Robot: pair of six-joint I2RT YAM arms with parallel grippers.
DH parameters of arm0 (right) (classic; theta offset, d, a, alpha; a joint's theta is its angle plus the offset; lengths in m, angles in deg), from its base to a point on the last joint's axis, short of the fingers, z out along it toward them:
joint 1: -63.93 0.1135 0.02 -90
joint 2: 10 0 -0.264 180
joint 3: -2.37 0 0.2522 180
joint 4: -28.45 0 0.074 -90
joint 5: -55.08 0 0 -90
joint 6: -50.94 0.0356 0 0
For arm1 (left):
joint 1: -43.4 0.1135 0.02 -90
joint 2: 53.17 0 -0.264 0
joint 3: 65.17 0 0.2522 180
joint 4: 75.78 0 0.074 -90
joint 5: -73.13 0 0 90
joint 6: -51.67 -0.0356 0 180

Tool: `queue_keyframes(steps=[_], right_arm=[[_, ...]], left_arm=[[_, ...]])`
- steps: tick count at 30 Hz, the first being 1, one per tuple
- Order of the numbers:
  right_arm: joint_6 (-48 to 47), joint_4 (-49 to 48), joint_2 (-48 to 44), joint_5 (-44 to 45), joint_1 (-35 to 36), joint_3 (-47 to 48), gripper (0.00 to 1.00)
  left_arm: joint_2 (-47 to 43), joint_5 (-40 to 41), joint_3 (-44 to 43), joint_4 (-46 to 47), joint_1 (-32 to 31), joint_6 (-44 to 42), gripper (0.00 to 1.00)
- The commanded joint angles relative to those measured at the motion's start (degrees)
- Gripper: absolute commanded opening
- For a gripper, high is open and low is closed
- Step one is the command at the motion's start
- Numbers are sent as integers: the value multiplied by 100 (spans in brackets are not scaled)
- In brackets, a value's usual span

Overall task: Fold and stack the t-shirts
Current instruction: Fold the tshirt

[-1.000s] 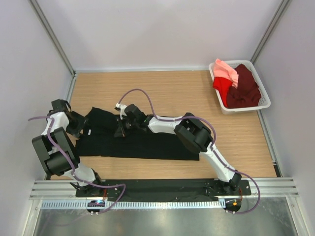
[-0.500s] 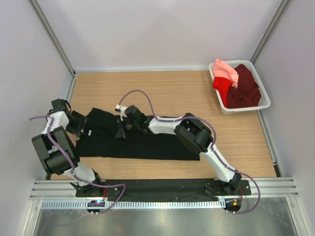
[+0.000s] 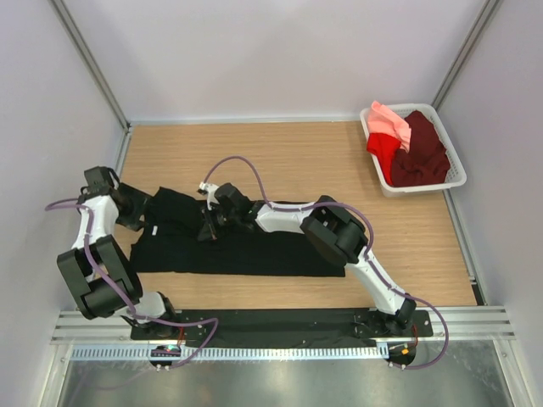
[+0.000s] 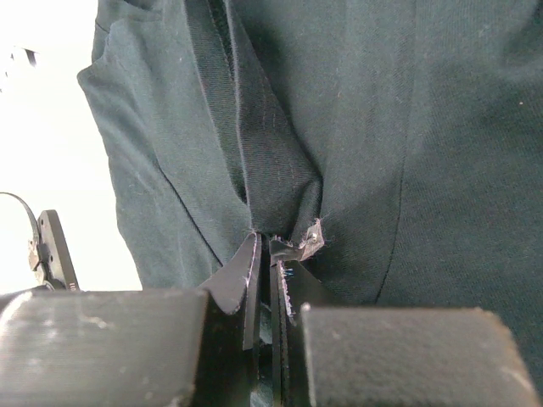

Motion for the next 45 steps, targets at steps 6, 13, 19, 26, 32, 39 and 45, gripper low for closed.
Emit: queue_keyframes(steps=[6,13,19,26,32,39,45], right_arm=[[-171,-42,-485,37,169,-190,1],[-215,2,-503,46,169,-199,1],[-233,37,-503,63,161,-190,1],[-233,46,-477,81,169,-129,1],[-312,116,-521,107,169,-138,1],[-294,116,-521,107,161,-138,1],[-338,178,-573,169,161,-103,1]], left_arm=[[164,-367,92,215,-47,273,65],[287,-60,179,30,-56,115,64],[541,-358,250,241,-56,273,59],[550,-437,250,320,-56,326,52],[708,-472,241,320,-56,335,50],[832,-543,197,373,-56,388,37],[735,-561,127,320,-65,300,3]])
